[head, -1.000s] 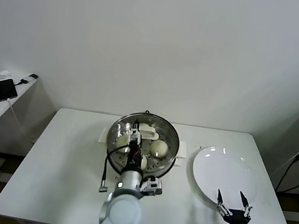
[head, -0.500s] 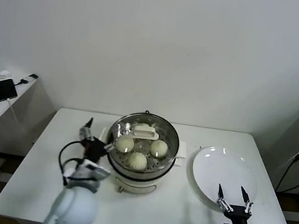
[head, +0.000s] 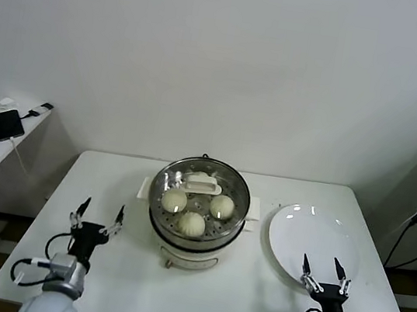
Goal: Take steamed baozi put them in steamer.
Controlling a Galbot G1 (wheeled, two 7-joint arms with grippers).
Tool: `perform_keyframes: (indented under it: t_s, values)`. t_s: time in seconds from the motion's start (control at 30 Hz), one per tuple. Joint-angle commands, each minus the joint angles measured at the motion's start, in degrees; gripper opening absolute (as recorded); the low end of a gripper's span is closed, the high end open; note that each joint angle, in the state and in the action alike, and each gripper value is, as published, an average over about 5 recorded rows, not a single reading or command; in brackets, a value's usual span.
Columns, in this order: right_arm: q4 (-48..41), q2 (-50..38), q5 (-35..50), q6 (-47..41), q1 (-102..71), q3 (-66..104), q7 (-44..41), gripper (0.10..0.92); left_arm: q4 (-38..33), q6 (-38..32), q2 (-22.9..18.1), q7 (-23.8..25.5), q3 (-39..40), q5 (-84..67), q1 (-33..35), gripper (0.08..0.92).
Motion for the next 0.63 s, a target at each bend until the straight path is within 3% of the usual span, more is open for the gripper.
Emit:
perform_keyframes:
  t_s: [0.03,0.63]
  values:
    - [-0.6,-0.1,0.3,0.3,0.5,-0.3,-0.1,0.823,8.2,-12.7,1.7,-0.3,-4.0,-13.7,4.3,0.823]
    - [-0.9,-0.2,0.6,0.7,0.8,-0.8,0.2,0.823,7.2,-13.9,0.6,0.7,-3.2,-12.1,5.5,0.823]
